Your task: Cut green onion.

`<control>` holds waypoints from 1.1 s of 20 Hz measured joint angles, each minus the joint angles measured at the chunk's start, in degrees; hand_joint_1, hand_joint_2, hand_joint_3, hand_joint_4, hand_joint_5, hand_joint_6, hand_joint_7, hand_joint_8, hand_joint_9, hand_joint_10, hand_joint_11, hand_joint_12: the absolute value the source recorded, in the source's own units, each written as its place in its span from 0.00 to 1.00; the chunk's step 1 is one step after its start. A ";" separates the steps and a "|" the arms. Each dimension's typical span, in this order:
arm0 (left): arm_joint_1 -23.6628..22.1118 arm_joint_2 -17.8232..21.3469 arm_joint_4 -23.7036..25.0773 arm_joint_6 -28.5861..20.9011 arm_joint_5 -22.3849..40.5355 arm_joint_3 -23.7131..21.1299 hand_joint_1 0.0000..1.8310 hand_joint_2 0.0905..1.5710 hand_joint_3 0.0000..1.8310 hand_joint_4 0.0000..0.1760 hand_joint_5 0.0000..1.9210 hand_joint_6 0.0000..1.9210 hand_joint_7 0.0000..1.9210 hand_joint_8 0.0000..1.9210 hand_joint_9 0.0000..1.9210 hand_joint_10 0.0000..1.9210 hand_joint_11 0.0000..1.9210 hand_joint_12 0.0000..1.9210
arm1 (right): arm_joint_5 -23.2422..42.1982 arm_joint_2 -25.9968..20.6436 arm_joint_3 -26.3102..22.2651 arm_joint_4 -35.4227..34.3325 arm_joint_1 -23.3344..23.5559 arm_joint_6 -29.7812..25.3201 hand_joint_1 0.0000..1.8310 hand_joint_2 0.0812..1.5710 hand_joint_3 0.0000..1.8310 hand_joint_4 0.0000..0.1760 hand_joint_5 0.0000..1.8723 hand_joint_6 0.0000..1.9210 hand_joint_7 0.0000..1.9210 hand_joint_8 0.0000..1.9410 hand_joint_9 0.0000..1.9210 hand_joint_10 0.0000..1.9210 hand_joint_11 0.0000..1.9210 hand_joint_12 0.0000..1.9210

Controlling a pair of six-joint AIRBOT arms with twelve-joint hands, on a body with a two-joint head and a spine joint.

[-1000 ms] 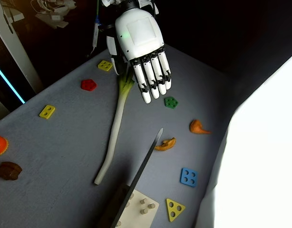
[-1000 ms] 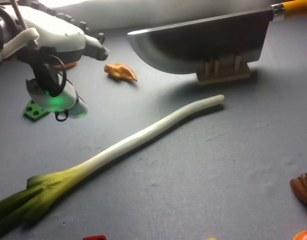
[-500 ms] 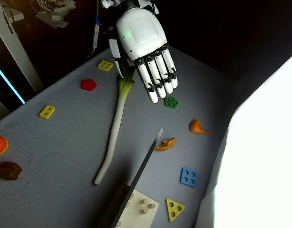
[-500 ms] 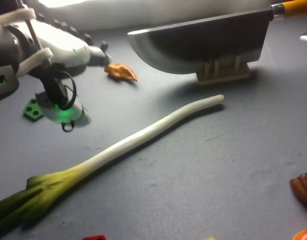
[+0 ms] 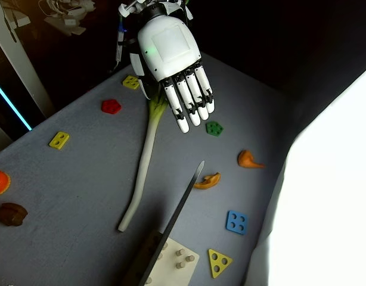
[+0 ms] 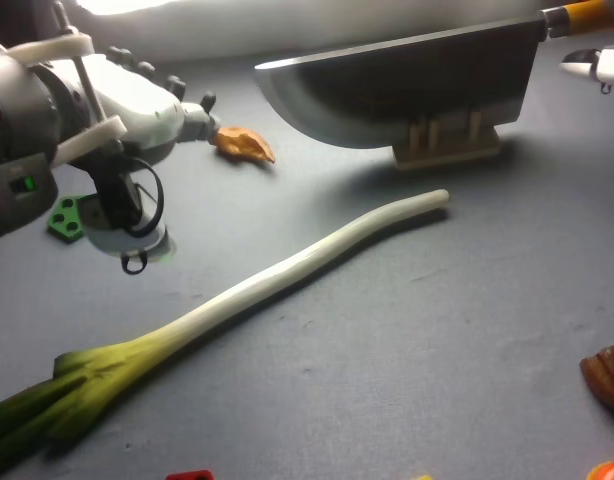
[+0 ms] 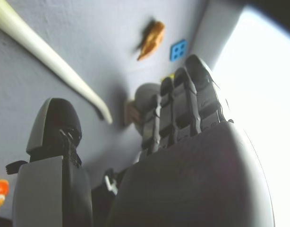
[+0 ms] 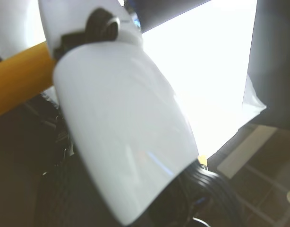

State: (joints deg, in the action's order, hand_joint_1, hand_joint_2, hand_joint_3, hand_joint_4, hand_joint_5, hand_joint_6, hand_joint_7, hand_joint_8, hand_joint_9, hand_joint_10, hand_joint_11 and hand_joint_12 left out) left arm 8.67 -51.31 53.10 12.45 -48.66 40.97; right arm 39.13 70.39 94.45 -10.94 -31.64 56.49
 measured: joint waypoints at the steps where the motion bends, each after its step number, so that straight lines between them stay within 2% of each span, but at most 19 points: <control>1: 0.00 0.07 1.84 -1.66 -1.86 -0.92 0.40 0.72 0.00 0.30 0.04 0.00 0.11 0.00 0.08 0.00 0.00 0.31 | -0.31 0.92 1.25 0.59 0.02 -0.74 0.57 0.66 0.00 0.00 0.00 0.00 0.00 0.00 0.00 0.00 0.00 0.00; 4: 0.00 0.04 4.55 -4.20 -4.26 -2.21 0.40 0.74 0.01 0.30 0.02 0.00 0.05 0.00 0.04 0.00 0.00 0.25 | -2.38 2.03 3.56 2.89 1.44 -5.51 0.59 0.65 0.00 0.00 0.00 0.00 0.00 0.00 0.00 0.00 0.00 0.00; 6: 0.02 0.04 3.67 -4.22 -5.53 -2.99 0.39 0.75 0.01 0.29 0.02 0.00 0.07 0.01 0.06 0.01 0.00 0.25 | -2.29 2.51 5.14 3.50 1.77 -6.86 0.57 0.65 0.00 0.00 0.00 0.00 0.00 0.00 0.00 0.00 0.00 0.00; 7: 0.42 0.04 3.43 -5.55 -5.95 -3.26 0.41 0.74 0.00 0.31 0.04 0.01 0.08 0.01 0.07 0.01 0.00 0.29 | -2.40 2.75 5.88 4.37 1.75 -7.54 0.58 0.64 0.00 0.00 0.00 0.00 0.00 0.00 0.00 0.00 0.00 0.00; 10: 1.75 -0.20 3.61 -13.03 -7.23 -3.85 0.40 0.74 0.00 0.25 0.04 0.00 0.07 0.00 0.06 0.00 0.00 0.22 | -4.39 4.00 8.57 7.76 1.73 -11.37 0.59 0.64 0.00 0.00 0.00 0.00 0.00 0.00 0.00 0.00 0.00 0.00; 11: 2.23 -0.87 4.48 -15.91 -7.96 -4.00 0.40 0.74 0.00 0.27 0.06 0.01 0.10 0.01 0.09 0.02 0.00 0.34 | -4.72 4.24 9.03 7.78 1.62 -11.45 0.58 0.64 0.00 0.00 0.00 0.00 0.00 0.00 0.00 0.00 0.00 0.00; 14: 3.80 -1.79 4.39 -25.09 -11.30 -5.97 0.39 0.74 0.00 0.29 0.04 0.00 0.08 0.00 0.09 0.01 0.00 0.35 | -4.63 5.35 10.19 8.41 1.31 -11.54 0.60 0.63 0.00 0.00 0.00 0.00 0.00 0.00 0.00 0.00 0.00 0.00; 16: 4.87 -2.01 3.61 -30.97 -14.93 -7.41 0.41 0.73 0.00 0.25 0.06 0.01 0.12 0.01 0.12 0.02 0.00 0.37 | -4.76 5.97 11.26 8.50 1.05 -11.82 0.59 0.64 0.00 0.00 0.00 0.00 0.00 0.00 0.00 0.00 0.00 0.00; 17: 5.27 -2.03 4.00 -33.73 -17.22 -8.04 0.41 0.73 0.00 0.22 0.07 0.01 0.13 0.01 0.13 0.02 0.00 0.36 | -4.72 6.29 11.96 8.59 1.01 -12.24 0.58 0.64 0.00 0.00 0.00 0.00 0.00 0.00 0.00 0.00 0.00 0.00; 18: 6.29 -2.03 5.27 -37.44 -19.69 -8.57 0.41 0.73 0.00 0.24 0.06 0.00 0.13 0.00 0.12 0.01 0.00 0.28 | -4.46 6.67 12.63 8.68 0.98 -12.68 0.58 0.65 0.00 0.00 0.00 0.00 0.00 0.00 0.00 0.00 0.00 0.00; 20: 8.55 -2.05 6.05 -43.10 -22.71 -9.16 0.40 0.73 0.00 0.24 0.07 0.00 0.13 0.00 0.13 0.01 0.00 0.33 | -2.84 7.06 13.31 10.29 0.92 -14.16 0.56 0.66 0.00 0.04 0.00 0.00 0.00 0.00 0.00 0.00 0.00 0.00; 21: 9.53 -2.12 6.29 -45.00 -23.52 -9.44 0.41 0.74 0.00 0.27 0.05 0.01 0.13 0.00 0.13 0.01 0.00 0.40 | -2.29 7.30 13.51 10.29 0.74 -14.27 0.57 0.65 0.00 0.00 0.00 0.00 0.00 0.00 0.00 0.00 0.00 0.00; 22: 10.67 -2.54 6.56 -47.69 -24.59 -9.62 0.42 0.73 0.00 0.25 0.06 0.01 0.14 0.00 0.16 0.02 0.00 0.46 | -2.12 7.87 13.99 10.32 0.74 -14.29 0.56 0.66 0.00 0.00 0.00 0.00 0.00 0.00 0.00 0.00 0.00 0.00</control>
State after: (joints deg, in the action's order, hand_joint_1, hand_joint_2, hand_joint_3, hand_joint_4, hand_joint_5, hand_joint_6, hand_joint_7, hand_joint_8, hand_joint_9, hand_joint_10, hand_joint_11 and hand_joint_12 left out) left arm 19.33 -53.84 59.66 -35.24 -73.25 31.35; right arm 37.01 78.26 108.44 -0.62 -30.89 42.19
